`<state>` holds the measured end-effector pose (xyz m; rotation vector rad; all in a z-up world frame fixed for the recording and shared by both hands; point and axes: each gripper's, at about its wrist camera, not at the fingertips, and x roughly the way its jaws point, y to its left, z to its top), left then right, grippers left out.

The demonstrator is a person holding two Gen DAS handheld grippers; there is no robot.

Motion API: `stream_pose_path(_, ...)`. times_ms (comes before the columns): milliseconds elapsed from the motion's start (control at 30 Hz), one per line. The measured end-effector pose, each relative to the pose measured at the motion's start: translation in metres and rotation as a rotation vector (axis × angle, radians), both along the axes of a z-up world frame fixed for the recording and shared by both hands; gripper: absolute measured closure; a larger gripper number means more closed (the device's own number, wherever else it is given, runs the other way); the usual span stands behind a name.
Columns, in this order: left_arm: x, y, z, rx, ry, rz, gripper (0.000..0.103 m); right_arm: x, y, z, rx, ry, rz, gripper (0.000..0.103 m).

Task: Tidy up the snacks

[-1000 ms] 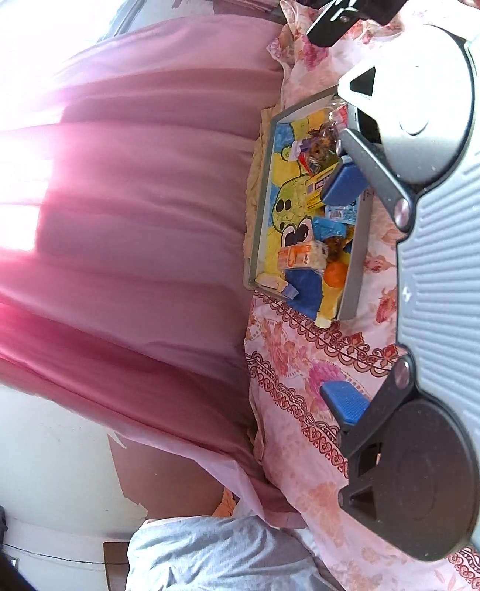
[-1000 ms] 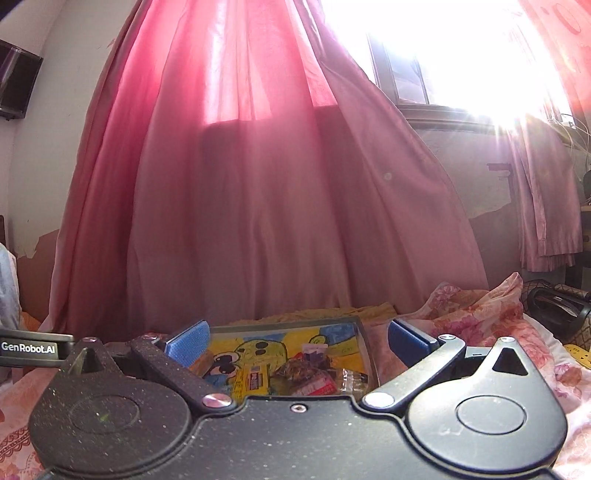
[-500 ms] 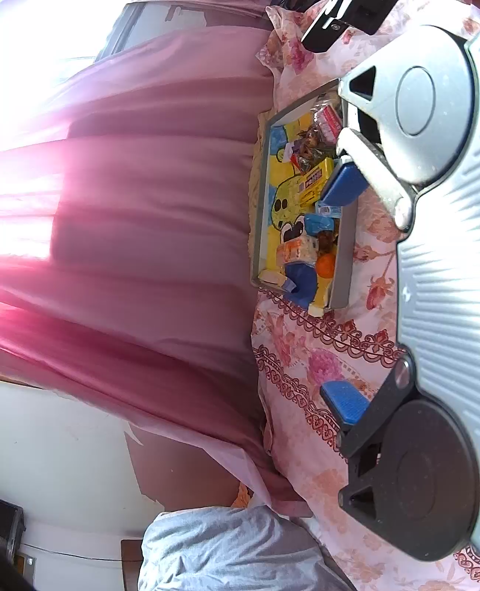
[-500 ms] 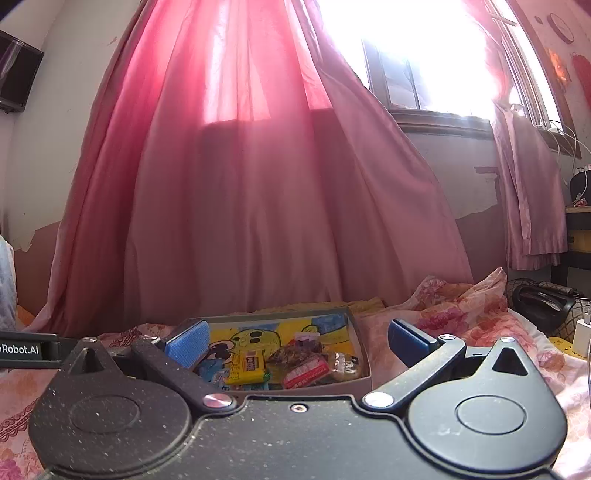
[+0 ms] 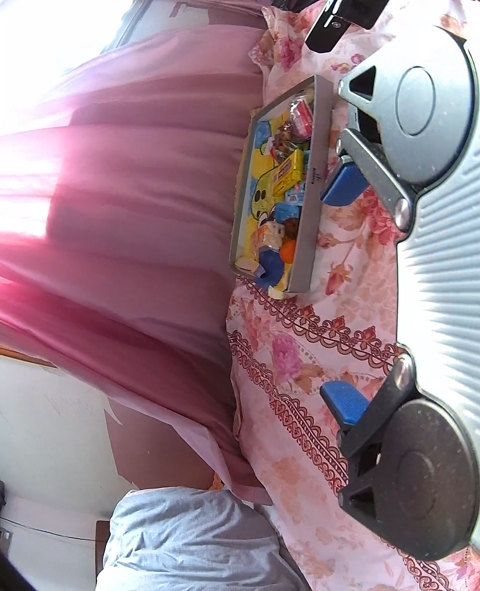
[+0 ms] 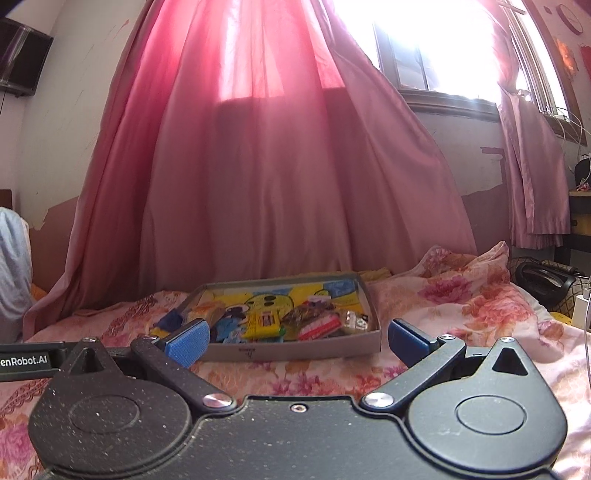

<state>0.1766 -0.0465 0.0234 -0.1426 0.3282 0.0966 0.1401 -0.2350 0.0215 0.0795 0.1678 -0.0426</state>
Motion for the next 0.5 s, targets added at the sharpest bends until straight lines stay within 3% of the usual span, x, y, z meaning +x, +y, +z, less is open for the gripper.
stream_pose_path(500, -0.026, 0.014, -0.02, 0.005, -0.01, -0.029, 0.0, -0.024, 0.013, -0.015, -0.024, 0.062, -0.024, 0.001)
